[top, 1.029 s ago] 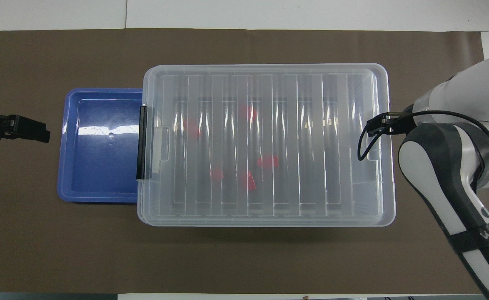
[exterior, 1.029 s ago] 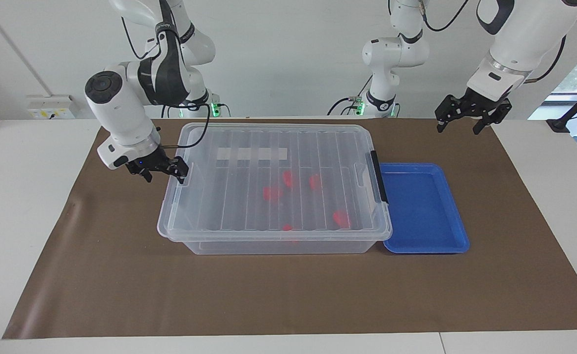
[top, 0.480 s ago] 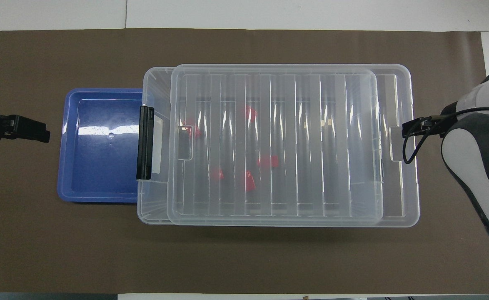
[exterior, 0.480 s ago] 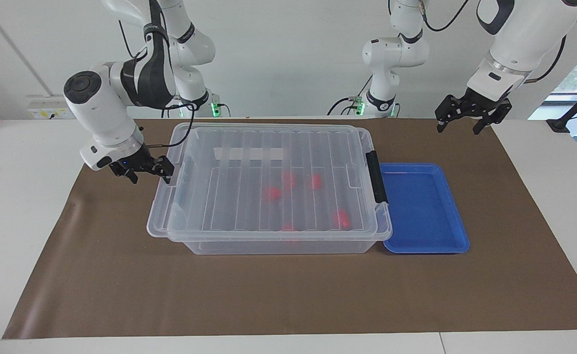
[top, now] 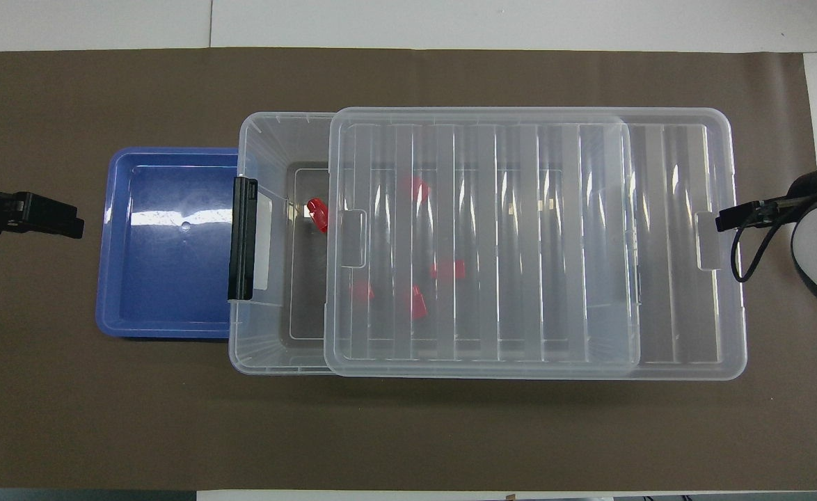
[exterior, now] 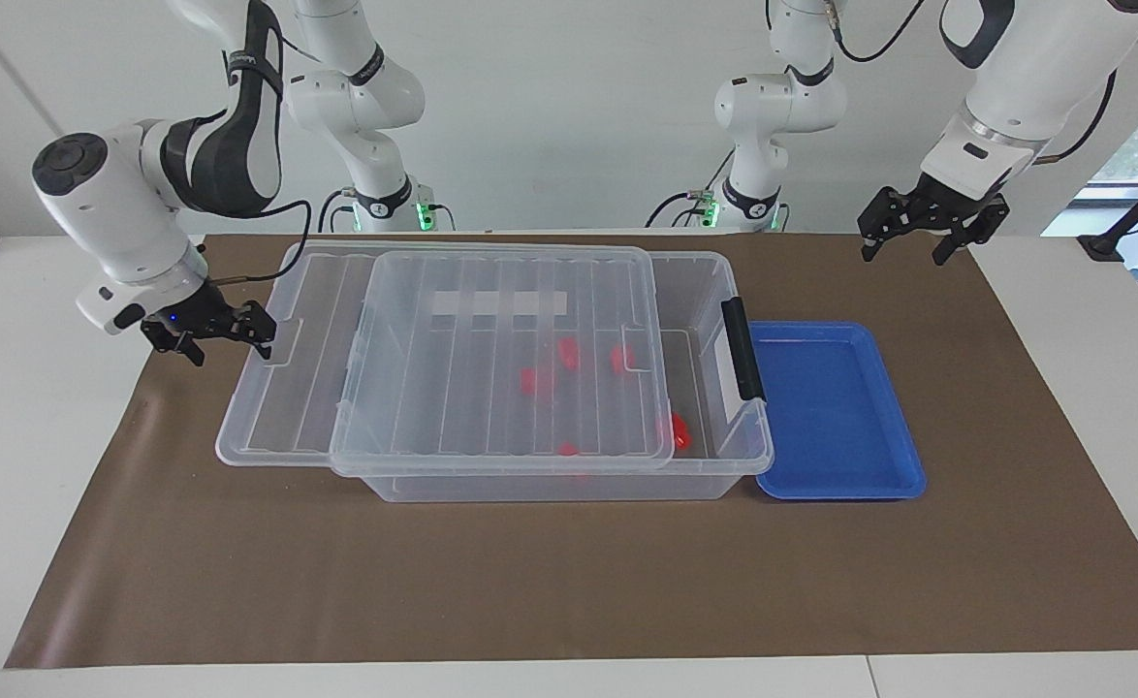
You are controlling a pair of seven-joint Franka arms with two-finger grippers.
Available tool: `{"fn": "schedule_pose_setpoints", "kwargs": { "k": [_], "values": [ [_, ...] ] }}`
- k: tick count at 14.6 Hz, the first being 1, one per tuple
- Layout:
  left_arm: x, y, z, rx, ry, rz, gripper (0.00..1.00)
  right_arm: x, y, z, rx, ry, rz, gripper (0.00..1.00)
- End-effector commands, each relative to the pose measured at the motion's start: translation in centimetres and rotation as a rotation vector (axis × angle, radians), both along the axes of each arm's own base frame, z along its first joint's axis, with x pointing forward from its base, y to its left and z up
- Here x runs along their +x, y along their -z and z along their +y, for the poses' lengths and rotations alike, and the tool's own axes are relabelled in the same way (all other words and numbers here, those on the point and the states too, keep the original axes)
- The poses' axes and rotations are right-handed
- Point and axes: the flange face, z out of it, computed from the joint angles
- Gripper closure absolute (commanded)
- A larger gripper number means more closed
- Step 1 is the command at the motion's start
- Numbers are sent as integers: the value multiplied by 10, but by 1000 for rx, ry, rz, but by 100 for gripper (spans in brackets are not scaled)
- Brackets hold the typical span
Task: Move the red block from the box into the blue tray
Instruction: 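Slide the clear lid away from the tray with the right gripper, then reach the left gripper into the open box toward a red block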
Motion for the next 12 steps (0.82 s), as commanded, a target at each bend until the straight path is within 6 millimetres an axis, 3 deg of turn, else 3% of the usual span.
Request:
{"fn": "schedule_pose_setpoints", "kwargs": {
  "k": [1, 5, 12],
  "values": [
    [-4, -1, 4, 16, 3, 10, 0, -7, 2, -20, 0, -30, -17, 0],
    [-4, 1, -12, 16, 18, 4, 0, -11, 0, -46, -10, -71, -36, 0],
    [-24, 16, -113, 9, -126, -48, 0, -17, 0, -70, -17, -105, -42, 0]
  ]
}}
